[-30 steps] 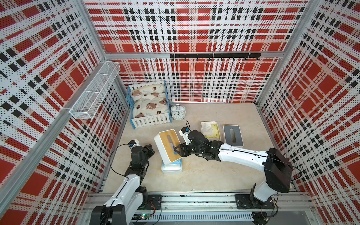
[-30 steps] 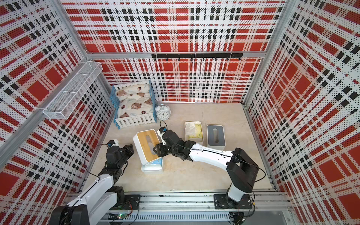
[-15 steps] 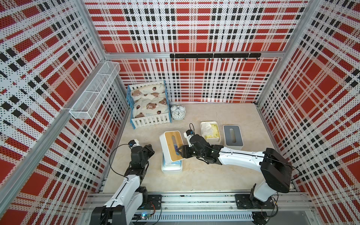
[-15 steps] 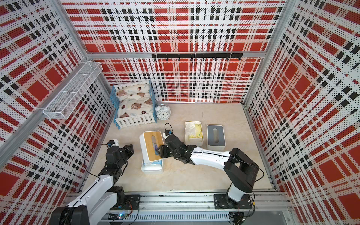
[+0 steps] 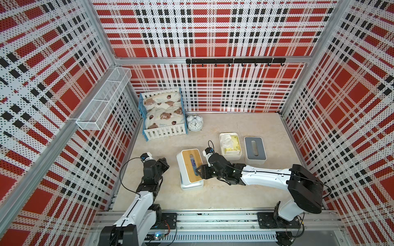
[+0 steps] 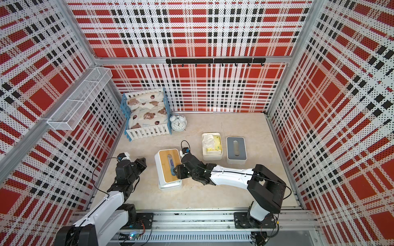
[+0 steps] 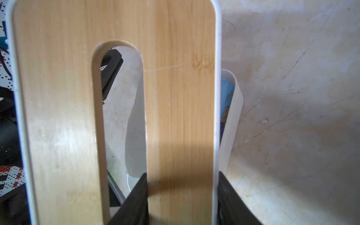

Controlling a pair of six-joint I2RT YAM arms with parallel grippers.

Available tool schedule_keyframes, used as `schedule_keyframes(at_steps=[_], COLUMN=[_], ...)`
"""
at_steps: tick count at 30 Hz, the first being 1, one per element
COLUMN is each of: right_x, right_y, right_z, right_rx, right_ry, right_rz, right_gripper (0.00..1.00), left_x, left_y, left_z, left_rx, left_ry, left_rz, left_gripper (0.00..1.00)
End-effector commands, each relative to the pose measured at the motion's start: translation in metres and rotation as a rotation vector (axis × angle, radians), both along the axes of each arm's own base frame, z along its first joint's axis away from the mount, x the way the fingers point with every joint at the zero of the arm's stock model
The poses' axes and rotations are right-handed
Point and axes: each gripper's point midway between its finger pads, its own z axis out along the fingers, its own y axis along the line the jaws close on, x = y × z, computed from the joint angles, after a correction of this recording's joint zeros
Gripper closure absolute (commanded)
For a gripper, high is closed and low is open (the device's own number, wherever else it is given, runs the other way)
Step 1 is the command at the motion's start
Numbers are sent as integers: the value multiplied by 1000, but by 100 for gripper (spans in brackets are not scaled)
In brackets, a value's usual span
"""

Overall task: Put the tissue paper into the tissue box
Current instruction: Close the box lid on the tissue box.

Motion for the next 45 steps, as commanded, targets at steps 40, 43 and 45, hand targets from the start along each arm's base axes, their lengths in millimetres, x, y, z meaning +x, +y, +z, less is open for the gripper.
schedule_keyframes(at_steps=[40,43,45], right_x=[11,11,10], right_y=[-42,-41,-39], right_z=[11,10,8], right_rx=[-622,-654,-663], right_ry=[-121,-117,-106], right_rz=[152,174,195], right_gripper=[63,64,64], left_x=[7,7,7], left_y=[2,2,2], left_z=[14,14,15], left_rx=[9,8,9], left_ry=[-29,-31,-32], left_rz=[-9,-9,-9], left_gripper=[85,85,85])
